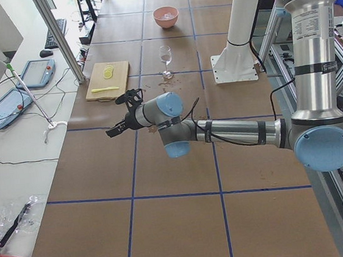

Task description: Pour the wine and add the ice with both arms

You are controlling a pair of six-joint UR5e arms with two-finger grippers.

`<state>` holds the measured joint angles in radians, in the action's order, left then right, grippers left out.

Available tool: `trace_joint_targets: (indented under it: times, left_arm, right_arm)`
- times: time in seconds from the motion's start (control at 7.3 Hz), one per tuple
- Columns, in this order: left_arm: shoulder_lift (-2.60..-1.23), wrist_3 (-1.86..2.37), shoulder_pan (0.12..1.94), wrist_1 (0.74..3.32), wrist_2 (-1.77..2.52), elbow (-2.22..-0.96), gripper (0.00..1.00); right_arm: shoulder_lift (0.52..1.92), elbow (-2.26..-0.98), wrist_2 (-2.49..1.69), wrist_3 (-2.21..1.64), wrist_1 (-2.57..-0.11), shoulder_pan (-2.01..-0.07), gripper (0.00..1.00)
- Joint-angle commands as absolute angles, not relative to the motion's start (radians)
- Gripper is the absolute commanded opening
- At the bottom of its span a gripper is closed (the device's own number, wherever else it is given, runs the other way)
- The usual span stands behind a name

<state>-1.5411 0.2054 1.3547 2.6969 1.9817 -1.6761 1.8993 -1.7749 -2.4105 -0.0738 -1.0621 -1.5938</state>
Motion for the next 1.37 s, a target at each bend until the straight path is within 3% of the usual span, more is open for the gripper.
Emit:
trace_joint_targets:
  times: [0.0, 0.82, 1.23]
  left_arm:
    - [-1.563, 0.192, 1.454, 2.452, 2.023, -1.667, 1.0]
    - [-1.516, 0.02, 1.571, 1.88, 2.147, -1.67, 1.0]
    - [-1.424, -0.03, 1.592, 1.781, 2.279, -1.695, 1.0]
  right_arm:
    - [1.901, -1.775, -2.411, -0.074, -1.062, -1.595, 1.0]
    - [1.922, -1.789, -2.413, -0.063, -1.058, -1.608, 1.0]
    - [1.911, -1.819, -2.422, -0.077, -1.063, -1.608, 1.0]
